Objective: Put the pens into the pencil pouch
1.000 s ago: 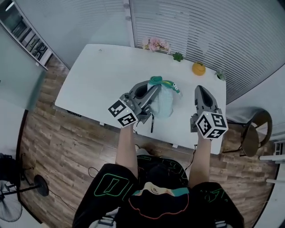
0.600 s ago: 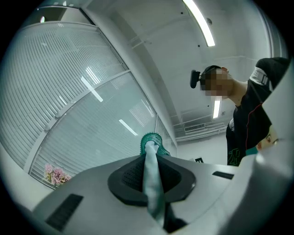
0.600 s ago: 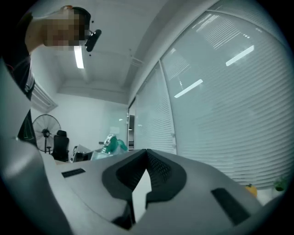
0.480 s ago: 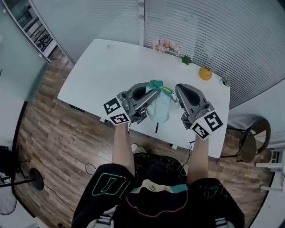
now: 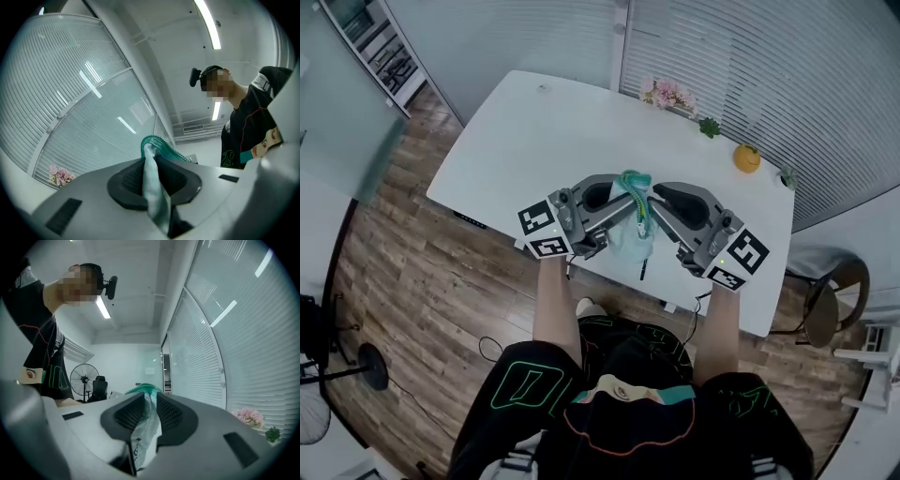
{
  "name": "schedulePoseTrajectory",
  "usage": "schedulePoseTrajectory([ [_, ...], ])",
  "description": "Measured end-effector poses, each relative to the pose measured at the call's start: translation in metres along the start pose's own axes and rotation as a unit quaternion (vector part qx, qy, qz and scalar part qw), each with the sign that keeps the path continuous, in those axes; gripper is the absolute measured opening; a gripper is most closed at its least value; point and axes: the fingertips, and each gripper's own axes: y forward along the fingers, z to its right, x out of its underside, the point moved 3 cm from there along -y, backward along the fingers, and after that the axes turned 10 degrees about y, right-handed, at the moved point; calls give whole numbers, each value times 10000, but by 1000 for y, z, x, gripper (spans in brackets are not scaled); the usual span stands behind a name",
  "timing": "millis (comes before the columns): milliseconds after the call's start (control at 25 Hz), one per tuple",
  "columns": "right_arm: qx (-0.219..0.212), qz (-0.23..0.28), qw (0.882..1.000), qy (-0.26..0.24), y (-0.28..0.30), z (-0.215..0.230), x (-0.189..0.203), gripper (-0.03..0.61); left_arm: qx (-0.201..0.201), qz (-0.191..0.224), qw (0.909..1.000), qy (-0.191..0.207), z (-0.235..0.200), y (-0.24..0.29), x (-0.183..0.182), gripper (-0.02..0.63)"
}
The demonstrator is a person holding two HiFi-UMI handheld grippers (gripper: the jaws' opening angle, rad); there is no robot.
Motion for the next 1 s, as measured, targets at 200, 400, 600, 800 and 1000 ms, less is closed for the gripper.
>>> schedulePoseTrajectory([
  [200, -252, -169, 9994, 161, 20, -3, 6, 103, 273, -81, 9995, -107, -3, -15, -6, 64],
  [400, -517, -270, 9974, 429, 36, -6, 10, 121, 466, -136, 9987, -166, -5, -29, -13, 64],
  [600, -671, -744, 9948, 200, 56, -13, 20, 81, 355, -405, 9985, 128, -15, -44, -14, 60],
  [800, -875, -976, 9913, 122, 77, -12, 22, 44, 343, -441, 9983, 163, -26, -60, -21, 55],
  [1000, -1078, -770, 9911, 159, 87, -10, 22, 11, 312, -395, 9983, 289, -35, -72, -28, 82],
])
